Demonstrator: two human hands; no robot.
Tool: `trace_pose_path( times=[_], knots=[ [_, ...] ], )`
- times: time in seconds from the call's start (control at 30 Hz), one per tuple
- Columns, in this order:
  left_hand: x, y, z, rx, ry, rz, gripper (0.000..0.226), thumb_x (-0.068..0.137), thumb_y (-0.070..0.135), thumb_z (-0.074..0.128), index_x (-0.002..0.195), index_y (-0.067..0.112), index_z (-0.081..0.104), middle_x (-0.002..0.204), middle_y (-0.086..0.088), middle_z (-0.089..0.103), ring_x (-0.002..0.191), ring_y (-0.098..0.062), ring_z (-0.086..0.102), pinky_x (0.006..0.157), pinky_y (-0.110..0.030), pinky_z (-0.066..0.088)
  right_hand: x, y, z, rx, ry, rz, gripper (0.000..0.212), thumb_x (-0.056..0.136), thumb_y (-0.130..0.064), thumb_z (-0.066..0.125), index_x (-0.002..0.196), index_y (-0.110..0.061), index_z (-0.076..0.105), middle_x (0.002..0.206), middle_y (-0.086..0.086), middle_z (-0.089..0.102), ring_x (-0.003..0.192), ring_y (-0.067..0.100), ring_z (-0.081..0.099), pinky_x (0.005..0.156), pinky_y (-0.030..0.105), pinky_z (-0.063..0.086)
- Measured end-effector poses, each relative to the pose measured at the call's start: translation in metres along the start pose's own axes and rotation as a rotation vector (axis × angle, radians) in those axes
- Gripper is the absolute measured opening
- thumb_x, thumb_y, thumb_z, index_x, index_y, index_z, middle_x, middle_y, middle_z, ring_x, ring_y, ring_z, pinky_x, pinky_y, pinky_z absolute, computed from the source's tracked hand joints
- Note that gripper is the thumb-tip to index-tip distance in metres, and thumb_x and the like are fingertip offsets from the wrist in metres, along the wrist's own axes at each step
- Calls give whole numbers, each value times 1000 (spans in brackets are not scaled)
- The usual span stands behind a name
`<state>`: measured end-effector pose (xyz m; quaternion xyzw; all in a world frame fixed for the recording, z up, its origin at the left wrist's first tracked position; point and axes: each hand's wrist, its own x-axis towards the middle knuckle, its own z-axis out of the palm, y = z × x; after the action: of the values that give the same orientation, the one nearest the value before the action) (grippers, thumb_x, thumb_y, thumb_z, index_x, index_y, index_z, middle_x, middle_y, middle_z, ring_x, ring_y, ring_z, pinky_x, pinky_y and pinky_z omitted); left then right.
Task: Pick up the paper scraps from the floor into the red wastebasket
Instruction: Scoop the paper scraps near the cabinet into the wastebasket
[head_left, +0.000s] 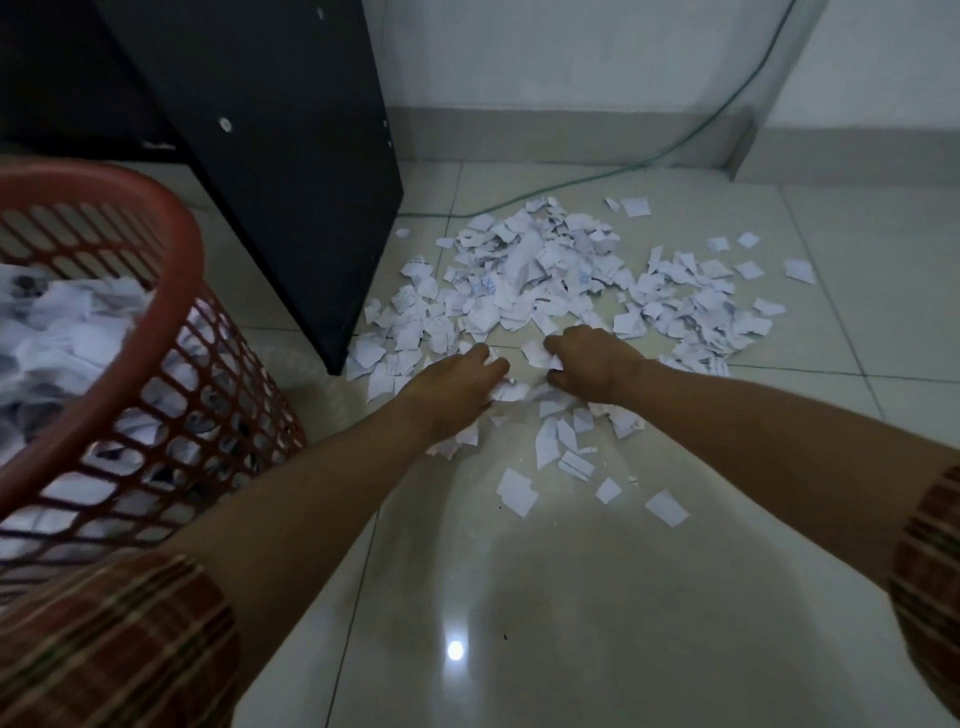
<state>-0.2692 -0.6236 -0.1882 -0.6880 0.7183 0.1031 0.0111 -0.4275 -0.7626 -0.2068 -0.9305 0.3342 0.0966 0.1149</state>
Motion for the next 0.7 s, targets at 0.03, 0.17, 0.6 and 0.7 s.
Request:
trace_pose_path(
  times=[0.03,0.17,0.6,0.7],
  knots=[
    [-1,1,-9,13,12,7,32,95,18,55,125,9,50,118,-15,48,96,-34,57,68,-29,32,-2,-1,-10,-3,17,-3,38,91,-30,57,120,-6,53,117,24,55,107,37,54,81,36,42],
    [-12,9,-44,74,57,38,34,95,20,55,127,9,47,120,-15,45,97,-34,55,67,-31,31,-14,-13,-50,-9,124,-22,34,90,-28,60,112,-4,54,110,25,56,101,38,55,80,38,43],
    [-67,7,-169,222,205,190,44,93,21,61,133,14,44,122,-11,46,97,-24,54,77,-29,43,-52,-76,-157,14,546,-125,23,86,-25,64,93,-6,53,93,22,59,88,38,56,69,35,33],
    [-88,-8,-195,253,213,173,44,91,19,63,131,14,45,121,-10,47,97,-22,53,75,-26,40,-52,-97,-174,48,615,-154,20,84,-23,64,86,-10,49,88,22,60,82,38,56,66,32,30]
  ],
)
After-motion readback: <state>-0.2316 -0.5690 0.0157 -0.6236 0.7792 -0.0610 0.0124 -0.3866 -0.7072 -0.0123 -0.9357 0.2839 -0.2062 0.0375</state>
